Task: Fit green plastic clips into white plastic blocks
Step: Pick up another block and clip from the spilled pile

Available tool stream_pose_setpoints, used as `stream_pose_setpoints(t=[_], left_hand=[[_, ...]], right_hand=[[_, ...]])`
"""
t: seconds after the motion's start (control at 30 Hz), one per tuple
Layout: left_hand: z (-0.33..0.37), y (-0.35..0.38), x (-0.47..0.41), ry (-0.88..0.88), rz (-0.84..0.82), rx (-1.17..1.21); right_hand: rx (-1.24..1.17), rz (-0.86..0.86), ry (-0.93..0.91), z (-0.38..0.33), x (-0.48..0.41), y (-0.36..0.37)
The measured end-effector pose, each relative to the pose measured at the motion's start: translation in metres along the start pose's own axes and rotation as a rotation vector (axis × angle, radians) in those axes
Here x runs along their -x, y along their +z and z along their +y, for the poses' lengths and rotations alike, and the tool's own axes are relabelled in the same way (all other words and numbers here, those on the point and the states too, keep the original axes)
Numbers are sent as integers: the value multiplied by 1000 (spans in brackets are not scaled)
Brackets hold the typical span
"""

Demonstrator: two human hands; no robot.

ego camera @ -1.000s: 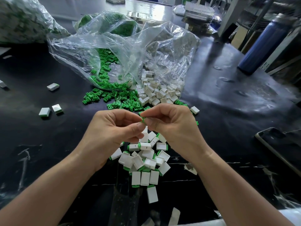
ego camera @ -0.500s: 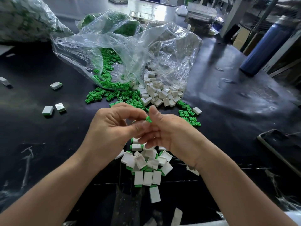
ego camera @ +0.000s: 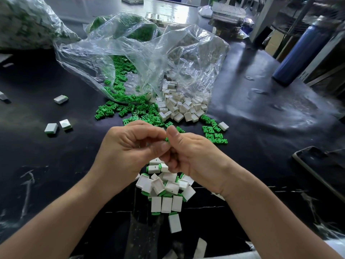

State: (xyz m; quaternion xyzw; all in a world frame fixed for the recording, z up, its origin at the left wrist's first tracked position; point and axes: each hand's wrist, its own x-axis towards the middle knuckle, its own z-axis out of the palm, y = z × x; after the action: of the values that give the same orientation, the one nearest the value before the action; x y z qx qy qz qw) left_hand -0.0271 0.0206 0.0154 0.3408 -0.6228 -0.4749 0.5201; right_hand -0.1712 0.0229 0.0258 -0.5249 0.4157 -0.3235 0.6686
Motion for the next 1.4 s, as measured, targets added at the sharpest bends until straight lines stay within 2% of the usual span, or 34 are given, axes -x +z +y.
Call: stream_pose_setpoints(t=[0.23, 0.37, 0.53, 0.67, 1.23, 1.4], left_hand=[[-3, -6, -2, 35, -45, 33], [-3, -11, -2, 94, -91, -107], [-6, -10, -3, 87, -11, -252], [-7, -9, -1, 53, -34, -44], [-7, -12, -2, 72, -78, 43], [-4, -16, -3, 61, -89, -191]], right_hand=[[-158, -70, 9, -4, 2, 0], [-97, -49, 17, -5, 3, -1], [101, 0, 30, -2, 0, 2], [4, -69, 34, -6, 2, 2], [-121, -132, 21, -7, 4, 1], [-49, -86, 28, -6, 3, 1]])
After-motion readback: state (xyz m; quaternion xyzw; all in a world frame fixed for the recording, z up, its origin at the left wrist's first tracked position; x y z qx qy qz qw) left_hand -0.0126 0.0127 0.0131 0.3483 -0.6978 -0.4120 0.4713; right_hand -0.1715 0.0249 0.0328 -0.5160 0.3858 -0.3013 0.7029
